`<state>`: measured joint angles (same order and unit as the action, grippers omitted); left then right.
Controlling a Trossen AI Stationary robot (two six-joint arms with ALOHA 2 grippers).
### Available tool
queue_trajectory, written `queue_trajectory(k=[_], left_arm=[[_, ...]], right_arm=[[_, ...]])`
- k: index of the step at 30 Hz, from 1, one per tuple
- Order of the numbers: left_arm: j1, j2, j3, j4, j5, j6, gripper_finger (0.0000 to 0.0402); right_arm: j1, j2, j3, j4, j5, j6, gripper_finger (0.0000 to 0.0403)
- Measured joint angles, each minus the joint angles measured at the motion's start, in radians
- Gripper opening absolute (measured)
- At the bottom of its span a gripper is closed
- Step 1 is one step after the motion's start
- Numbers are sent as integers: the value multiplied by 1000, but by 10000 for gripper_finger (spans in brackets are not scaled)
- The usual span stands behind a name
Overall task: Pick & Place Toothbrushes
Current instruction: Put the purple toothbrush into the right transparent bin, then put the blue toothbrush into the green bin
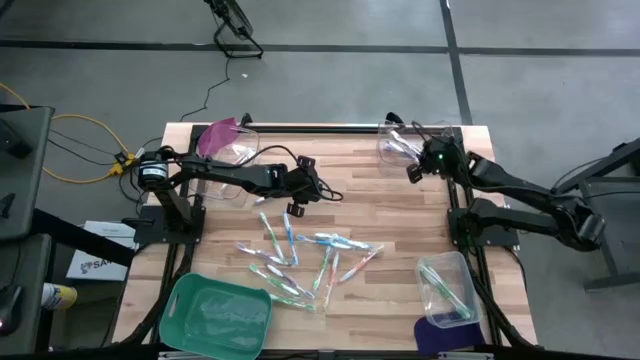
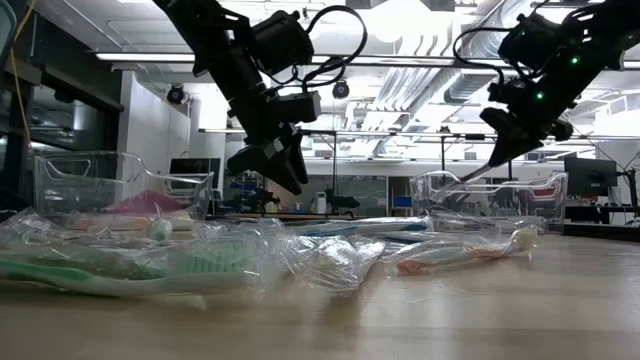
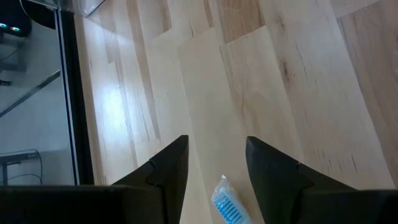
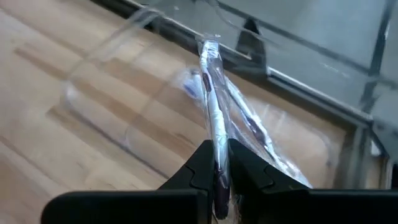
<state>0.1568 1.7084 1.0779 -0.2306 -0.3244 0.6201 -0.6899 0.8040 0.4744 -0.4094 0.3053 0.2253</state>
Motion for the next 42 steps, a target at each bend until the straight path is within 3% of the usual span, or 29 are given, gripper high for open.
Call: queue_trajectory(k=[7, 13, 18, 25, 36, 42], left_arm=[[0, 0, 0, -5, 0, 0, 154], [0, 0, 0, -5, 0, 0, 154], [0, 0, 0, -4, 0, 0, 154], [0, 0, 0, -5, 1, 0, 154], [0, 0, 0, -60, -1, 0, 154], [0, 0, 0, -126, -38, -40, 154]], right_arm=[[-138, 0, 0, -6, -111, 36, 35], [-171, 0, 0, -5, -83, 44, 73], [-170, 0, 0, 25, 1, 82, 106], [-169, 0, 0, 91, -10, 89, 129], [-158, 0, 0, 154, -386, 46, 121], [-53, -1, 0, 172, -436, 32, 117]])
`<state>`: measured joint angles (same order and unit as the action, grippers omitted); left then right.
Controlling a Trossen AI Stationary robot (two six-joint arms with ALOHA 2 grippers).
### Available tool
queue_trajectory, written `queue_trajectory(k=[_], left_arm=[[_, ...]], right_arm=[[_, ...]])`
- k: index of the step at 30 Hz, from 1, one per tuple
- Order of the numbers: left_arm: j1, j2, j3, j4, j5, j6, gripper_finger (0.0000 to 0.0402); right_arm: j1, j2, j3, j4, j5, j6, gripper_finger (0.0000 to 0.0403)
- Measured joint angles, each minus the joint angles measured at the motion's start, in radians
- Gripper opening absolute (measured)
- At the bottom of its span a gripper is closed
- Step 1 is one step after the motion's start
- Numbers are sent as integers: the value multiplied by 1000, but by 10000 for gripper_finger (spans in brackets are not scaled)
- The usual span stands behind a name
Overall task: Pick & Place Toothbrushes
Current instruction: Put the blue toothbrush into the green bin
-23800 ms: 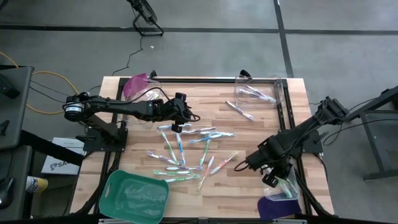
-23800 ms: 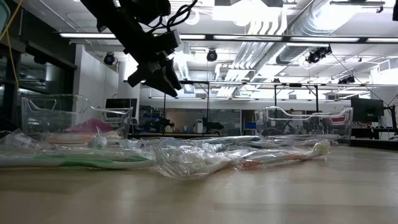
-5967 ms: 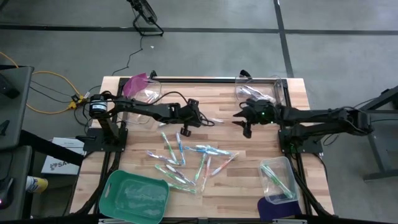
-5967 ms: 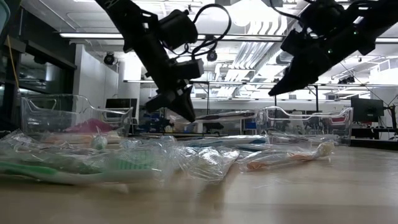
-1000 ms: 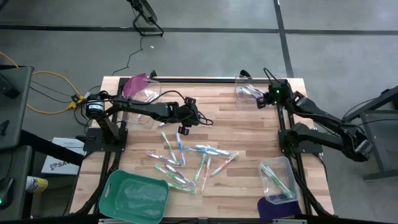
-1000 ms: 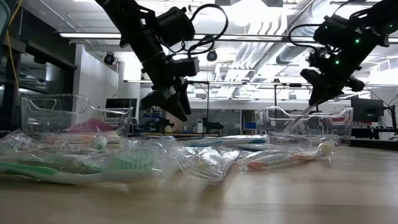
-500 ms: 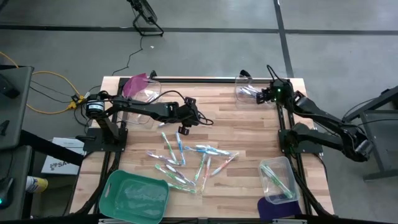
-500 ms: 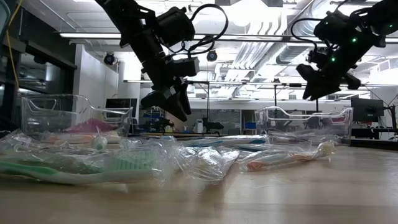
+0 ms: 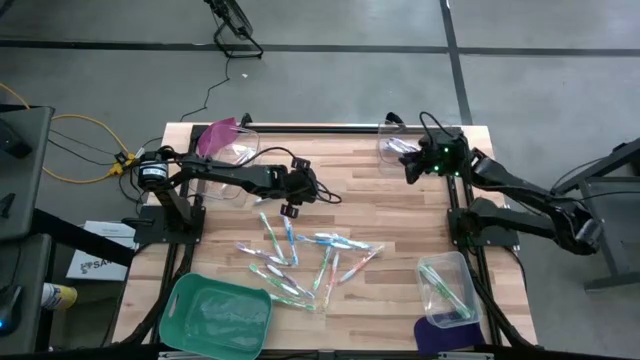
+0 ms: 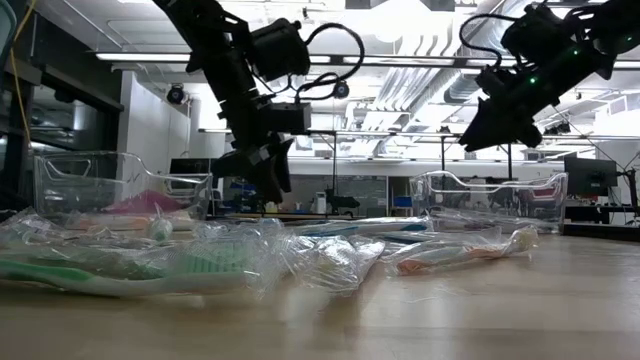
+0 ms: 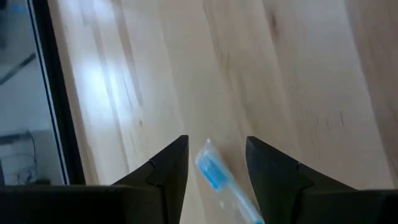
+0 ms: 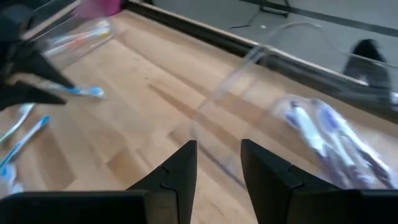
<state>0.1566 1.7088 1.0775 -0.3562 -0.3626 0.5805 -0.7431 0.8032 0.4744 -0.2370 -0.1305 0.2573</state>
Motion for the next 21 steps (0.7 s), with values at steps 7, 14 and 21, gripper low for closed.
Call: queue_trajectory(k=[7, 14, 21], left_arm=[[1, 0, 0, -111, -20, -49, 154], [2, 0, 0, -188, -61, -138, 154], [70, 0, 0, -232, -19, -194, 131]], right_arm=[[134, 0, 0, 41, 58, -1, 116], [205, 0, 0, 40, 166, -1, 116], [216, 0, 0, 40, 184, -1, 116]])
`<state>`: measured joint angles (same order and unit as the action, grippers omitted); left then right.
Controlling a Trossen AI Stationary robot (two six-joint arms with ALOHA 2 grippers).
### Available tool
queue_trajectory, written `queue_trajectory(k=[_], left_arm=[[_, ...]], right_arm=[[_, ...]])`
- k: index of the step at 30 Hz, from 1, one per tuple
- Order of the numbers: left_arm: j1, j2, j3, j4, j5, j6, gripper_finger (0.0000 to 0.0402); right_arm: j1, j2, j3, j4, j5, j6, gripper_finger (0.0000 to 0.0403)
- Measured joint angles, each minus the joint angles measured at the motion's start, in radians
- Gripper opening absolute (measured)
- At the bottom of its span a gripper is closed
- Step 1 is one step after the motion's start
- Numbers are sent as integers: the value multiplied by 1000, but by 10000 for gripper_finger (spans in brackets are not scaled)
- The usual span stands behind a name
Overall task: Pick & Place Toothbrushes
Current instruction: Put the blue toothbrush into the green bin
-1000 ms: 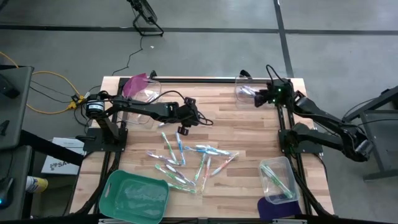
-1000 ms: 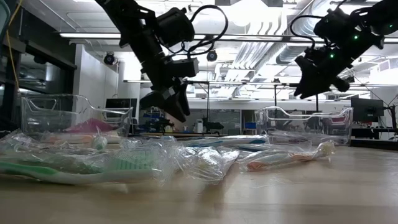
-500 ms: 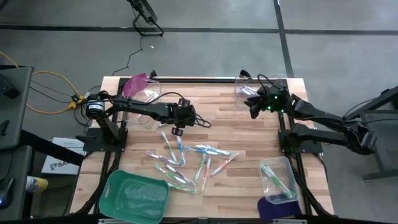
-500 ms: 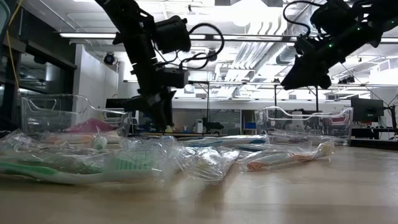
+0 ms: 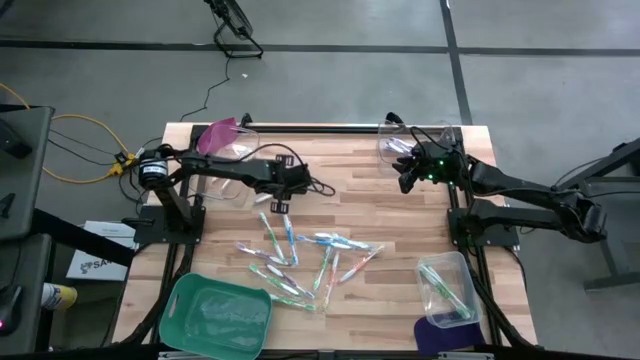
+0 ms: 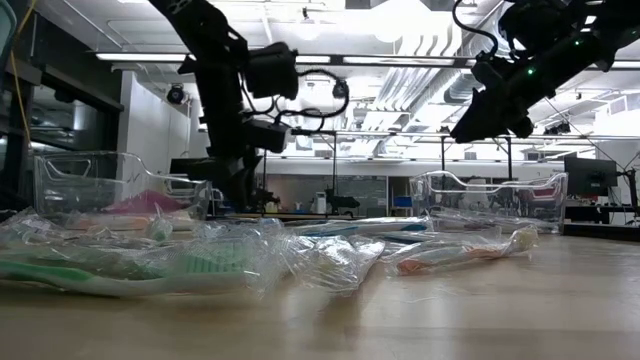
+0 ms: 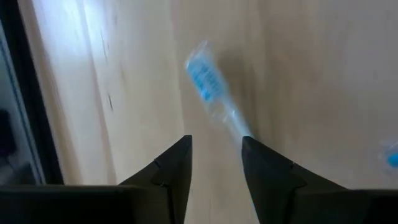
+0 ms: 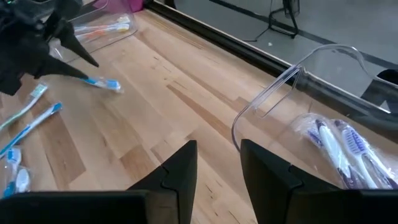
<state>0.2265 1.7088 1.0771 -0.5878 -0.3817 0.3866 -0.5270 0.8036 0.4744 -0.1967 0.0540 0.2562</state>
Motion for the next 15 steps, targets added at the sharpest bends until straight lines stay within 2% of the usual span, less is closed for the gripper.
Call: queue_trajectory(k=[3, 9, 15], left_arm=[[25, 0, 0, -20, 33, -25, 112], [28, 0, -42, -11, 164, -48, 91], [30, 0, -71, -9, 127, -81, 99]], right_arm=[[0, 0, 0, 0, 0, 0, 113], [0, 0, 0, 0, 0, 0, 113], [0, 0, 0, -1, 0, 0, 113]])
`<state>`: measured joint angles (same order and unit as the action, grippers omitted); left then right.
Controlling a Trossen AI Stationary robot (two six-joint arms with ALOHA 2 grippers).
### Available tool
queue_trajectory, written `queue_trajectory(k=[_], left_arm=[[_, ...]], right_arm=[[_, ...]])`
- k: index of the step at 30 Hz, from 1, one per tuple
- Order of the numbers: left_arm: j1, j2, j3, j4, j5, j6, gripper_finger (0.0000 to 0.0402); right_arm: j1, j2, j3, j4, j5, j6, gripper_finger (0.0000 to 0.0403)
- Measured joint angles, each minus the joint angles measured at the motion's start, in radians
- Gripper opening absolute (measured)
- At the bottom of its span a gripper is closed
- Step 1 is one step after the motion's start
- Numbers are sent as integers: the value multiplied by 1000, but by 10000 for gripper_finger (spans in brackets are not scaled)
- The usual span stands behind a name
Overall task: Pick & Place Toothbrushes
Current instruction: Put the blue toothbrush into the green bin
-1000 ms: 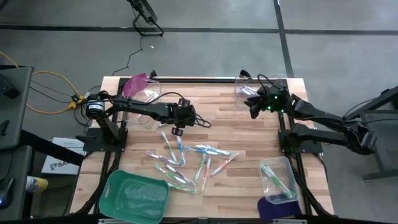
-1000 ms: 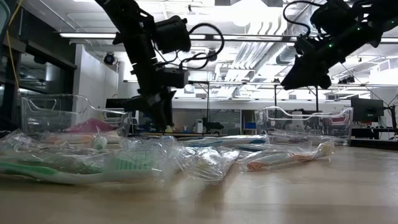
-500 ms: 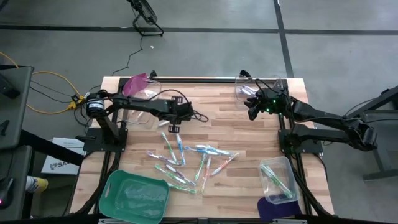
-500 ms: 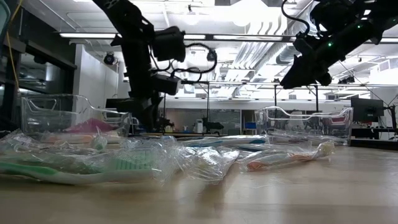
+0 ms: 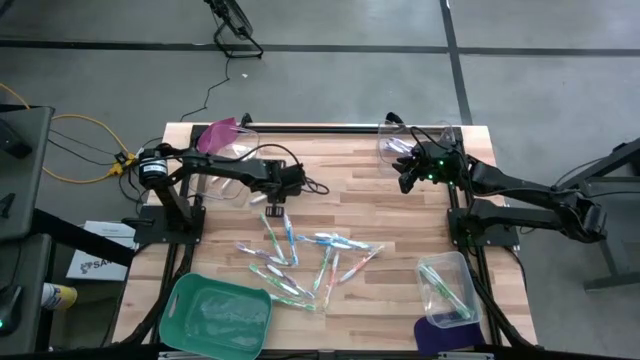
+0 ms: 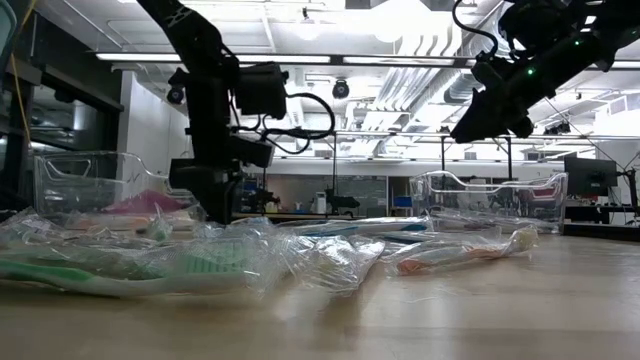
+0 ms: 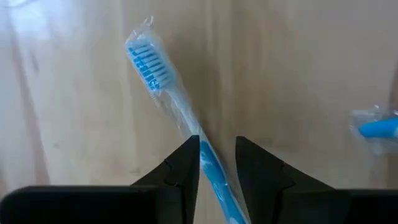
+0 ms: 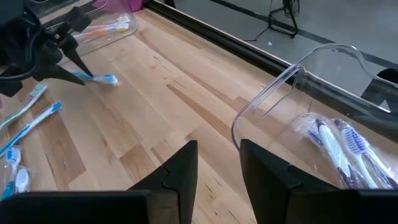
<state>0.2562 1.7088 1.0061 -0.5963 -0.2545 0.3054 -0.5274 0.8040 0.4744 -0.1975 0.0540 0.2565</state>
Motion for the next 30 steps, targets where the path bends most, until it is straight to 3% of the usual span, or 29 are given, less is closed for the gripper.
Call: queue_trajectory(k=[15, 30], left_arm=[[0, 0, 0, -3, -48, -51, 210], [13, 0, 27, -73, -79, -157, 216]], right_arm=[[0, 0, 0, -2, 0, 1, 112], [0, 0, 0, -3, 0, 5, 112]])
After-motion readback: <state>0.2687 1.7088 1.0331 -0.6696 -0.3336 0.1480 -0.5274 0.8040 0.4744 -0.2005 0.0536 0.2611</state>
